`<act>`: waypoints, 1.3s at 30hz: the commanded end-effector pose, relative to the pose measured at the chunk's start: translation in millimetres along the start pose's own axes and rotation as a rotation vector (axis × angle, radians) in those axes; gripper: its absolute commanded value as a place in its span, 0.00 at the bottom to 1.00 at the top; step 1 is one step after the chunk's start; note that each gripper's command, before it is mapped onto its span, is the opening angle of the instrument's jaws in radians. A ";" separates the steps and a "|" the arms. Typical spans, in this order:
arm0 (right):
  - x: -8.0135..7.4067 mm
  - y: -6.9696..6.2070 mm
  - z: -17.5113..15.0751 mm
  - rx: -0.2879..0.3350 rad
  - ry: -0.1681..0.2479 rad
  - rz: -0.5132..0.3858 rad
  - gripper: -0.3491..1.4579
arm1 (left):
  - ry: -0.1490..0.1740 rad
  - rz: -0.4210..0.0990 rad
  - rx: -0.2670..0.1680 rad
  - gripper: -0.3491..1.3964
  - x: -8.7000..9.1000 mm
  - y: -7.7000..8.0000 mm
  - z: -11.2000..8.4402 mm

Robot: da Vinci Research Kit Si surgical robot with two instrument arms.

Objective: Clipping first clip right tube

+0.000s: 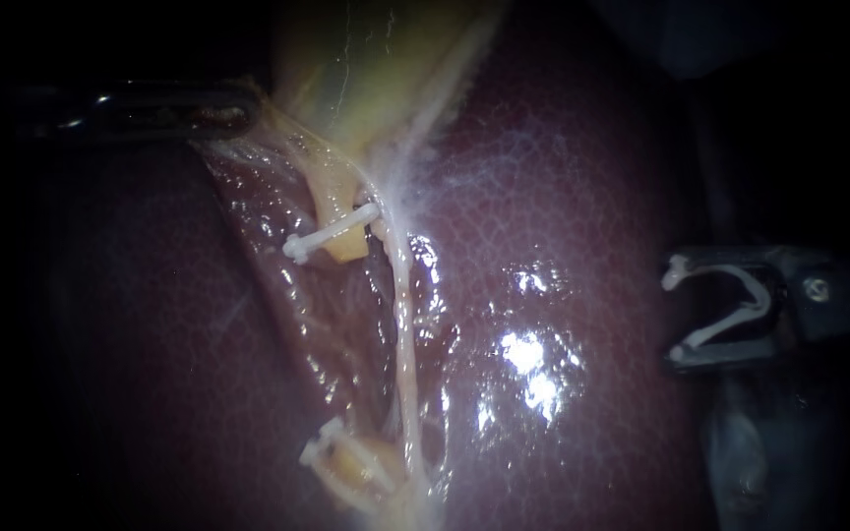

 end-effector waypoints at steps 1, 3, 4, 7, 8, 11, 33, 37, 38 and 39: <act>0.3 0.0 0.5 0.004 0.005 0.006 0.47 | 0.000 0.001 0.000 0.00 0.0 0.0 0.1; 0.6 -0.2 1.3 0.012 0.012 0.016 0.47 | 0.000 0.001 0.000 0.00 0.0 0.0 0.1; 0.8 -0.3 1.9 0.018 0.024 0.034 0.47 | 0.000 0.001 0.000 0.00 0.0 0.0 0.1; 1.2 -0.7 3.3 0.036 0.069 0.068 0.47 | 0.000 0.001 0.000 0.00 0.0 0.0 0.1; 1.4 -0.9 4.0 0.042 0.090 0.083 0.47 | 0.000 0.001 0.000 0.00 0.0 0.0 0.1; 2.0 -1.3 5.9 0.064 0.120 0.129 0.47 | 0.000 0.001 0.000 0.00 0.0 0.0 0.1; 0.4 -2.9 17.3 0.206 0.197 0.328 0.46 | 0.000 0.001 -0.001 0.00 0.0 -0.1 0.0; -0.6 -2.8 18.8 0.227 0.201 0.348 0.46 | 0.000 0.001 0.000 0.00 0.0 -0.1 0.1; -0.8 -2.8 19.1 0.234 0.203 0.354 0.46 | 0.000 0.001 0.000 0.00 0.0 -0.1 0.1; -1.0 -2.8 19.6 0.242 0.204 0.358 0.46 | 0.000 0.001 -0.001 0.00 0.0 -0.1 0.1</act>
